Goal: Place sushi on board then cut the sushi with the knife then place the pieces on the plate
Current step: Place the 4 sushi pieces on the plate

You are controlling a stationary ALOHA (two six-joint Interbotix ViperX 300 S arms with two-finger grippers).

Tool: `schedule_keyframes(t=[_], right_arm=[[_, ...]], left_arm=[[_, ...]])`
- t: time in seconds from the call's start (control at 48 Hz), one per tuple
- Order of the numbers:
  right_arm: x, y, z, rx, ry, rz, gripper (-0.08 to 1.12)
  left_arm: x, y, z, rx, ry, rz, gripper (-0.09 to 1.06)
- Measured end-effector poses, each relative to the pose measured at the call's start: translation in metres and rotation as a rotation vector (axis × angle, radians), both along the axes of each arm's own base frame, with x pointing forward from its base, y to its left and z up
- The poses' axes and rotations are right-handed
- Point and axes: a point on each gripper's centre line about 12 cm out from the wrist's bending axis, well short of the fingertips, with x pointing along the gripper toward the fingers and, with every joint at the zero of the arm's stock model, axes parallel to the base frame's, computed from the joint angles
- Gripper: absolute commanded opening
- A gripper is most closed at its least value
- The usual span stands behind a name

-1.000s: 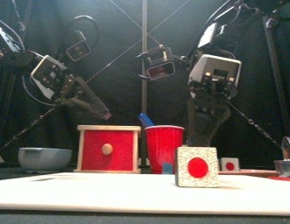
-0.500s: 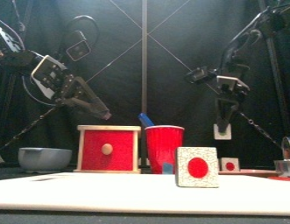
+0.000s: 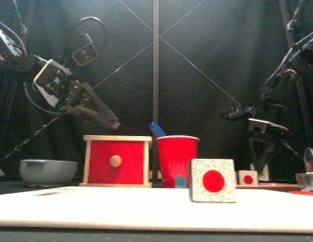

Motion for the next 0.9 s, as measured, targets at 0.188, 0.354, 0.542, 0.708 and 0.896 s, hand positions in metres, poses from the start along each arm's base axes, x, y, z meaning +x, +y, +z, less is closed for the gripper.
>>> schedule_keyframes(t=[0.188,0.354,0.542,0.708,0.896], right_arm=[[-0.001,-0.006,-0.001,-0.003,-0.028,-0.018,0.81],[0.002,-0.004,0.011,-0.015,-0.028,-0.016,0.81],[0.038,0.035,0.044,-0.04,-0.106,0.162,0.81],[0.084,0.11,0.065,-0.053,-0.215,0.474,0.81],[0.121,0.185,0.059,0.024,-0.287,0.678,0.81]], left_arm=[[0.0,0.0,0.001,0.0,-0.005,-0.002,0.7],[0.001,0.0,0.002,0.0,-0.006,0.0,0.7],[0.001,0.0,0.002,-0.001,-0.006,0.001,0.7],[0.001,0.0,0.001,-0.001,-0.005,0.0,0.7],[0.001,0.0,0.001,-0.003,-0.005,0.003,0.7]])
